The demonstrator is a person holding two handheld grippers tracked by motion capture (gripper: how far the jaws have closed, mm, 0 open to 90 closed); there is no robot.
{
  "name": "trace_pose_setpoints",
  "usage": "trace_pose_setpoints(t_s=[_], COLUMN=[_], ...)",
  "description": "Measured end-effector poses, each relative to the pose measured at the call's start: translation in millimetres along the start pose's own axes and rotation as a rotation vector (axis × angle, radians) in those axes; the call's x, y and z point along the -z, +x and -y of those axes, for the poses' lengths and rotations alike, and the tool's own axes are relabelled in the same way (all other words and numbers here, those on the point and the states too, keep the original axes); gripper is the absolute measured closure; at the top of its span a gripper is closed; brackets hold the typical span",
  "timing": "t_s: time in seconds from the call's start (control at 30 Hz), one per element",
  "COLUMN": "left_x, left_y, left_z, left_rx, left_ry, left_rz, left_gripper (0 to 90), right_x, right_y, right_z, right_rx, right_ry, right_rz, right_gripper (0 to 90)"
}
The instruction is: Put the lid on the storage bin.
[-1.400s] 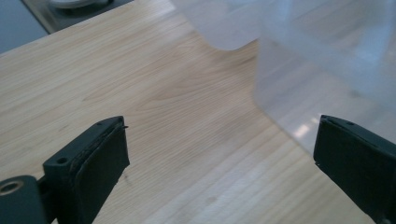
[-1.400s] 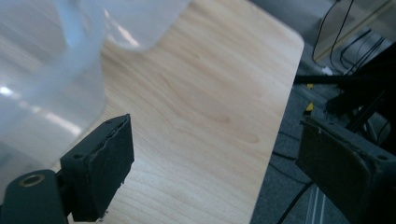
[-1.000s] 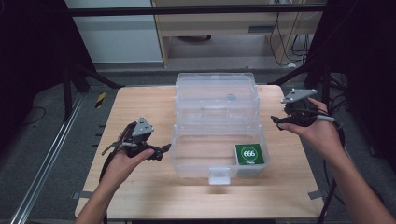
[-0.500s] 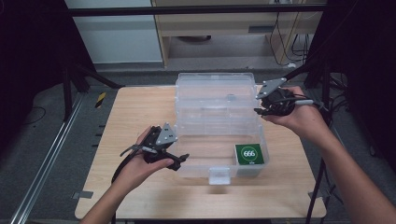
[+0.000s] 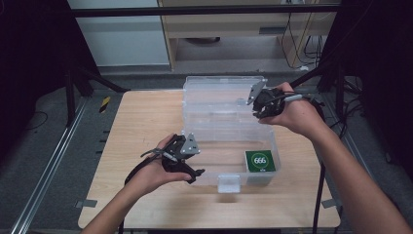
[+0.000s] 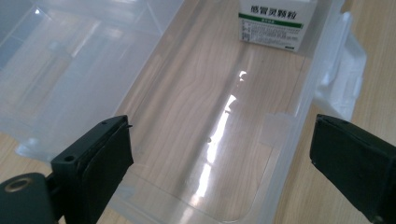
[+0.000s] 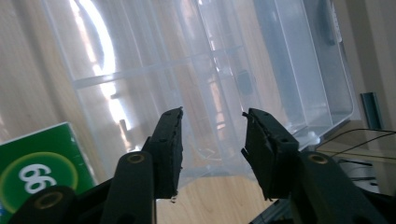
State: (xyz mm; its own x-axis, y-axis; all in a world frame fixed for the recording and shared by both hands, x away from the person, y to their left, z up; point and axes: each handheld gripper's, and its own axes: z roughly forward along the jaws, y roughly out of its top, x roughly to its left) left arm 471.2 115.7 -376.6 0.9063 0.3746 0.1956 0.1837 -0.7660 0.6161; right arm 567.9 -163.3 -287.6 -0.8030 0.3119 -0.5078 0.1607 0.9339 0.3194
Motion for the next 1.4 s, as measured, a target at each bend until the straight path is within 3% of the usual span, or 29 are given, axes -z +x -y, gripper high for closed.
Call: trace_pose_setpoints(t_s=[0.13,0.17,0.33,0.43,0.67,0.73,0.93,1.13,1.2,1.4], left_x=[-5.6,-7.4,-9.9,-8.3,-9.9,-12.5,-20.2,-23.1,-23.7,-24.0], left_y=[-1.2,-1.6,-2.7,-3.6,-5.8,-6.2,-5.0,-6.1,-7.0,-11.3], left_z=[1.3,0.9,2.2,0.6,-2.9,-3.9,-1.6,-2.6,-2.5,0.5], left_rx=[0.0,0.002,-0.011,-0.007,-0.022,-0.035,-0.048,-0.057,-0.059,-0.093], left_ry=[0.034,0.034,0.057,0.059,0.111,0.134,0.17,0.166,0.183,0.202], left_rz=[0.042,0.052,0.064,0.077,0.109,0.119,0.132,0.147,0.127,0.156], left_gripper=[10.1,10.3,16.2,20.7,24.5,24.7,26.3,28.1,32.0,40.8], right_x=[-12.3,-17.9,-24.8,-29.5,-32.8,-33.4,-34.3,-35.9,-36.7,-36.0], right_y=[-4.6,-7.9,-11.3,-10.6,-6.5,-5.8,-8.4,-6.3,-4.8,-5.8], right_z=[-9.1,-11.7,-16.0,-19.9,-23.3,-23.7,-21.5,-23.4,-23.7,-23.2], right_rx=[0.021,0.053,0.084,0.129,0.201,0.222,0.215,0.225,0.234,0.233], right_ry=[0.024,0.04,0.064,0.093,0.108,0.101,0.087,0.094,0.098,0.096], right_rz=[-0.028,-0.037,-0.066,-0.086,-0.085,-0.069,-0.079,-0.067,-0.059,-0.064], right_gripper=[46.7,49.6,56.8,68.0,71.8,77.4,79.3,78.6,78.6,79.7])
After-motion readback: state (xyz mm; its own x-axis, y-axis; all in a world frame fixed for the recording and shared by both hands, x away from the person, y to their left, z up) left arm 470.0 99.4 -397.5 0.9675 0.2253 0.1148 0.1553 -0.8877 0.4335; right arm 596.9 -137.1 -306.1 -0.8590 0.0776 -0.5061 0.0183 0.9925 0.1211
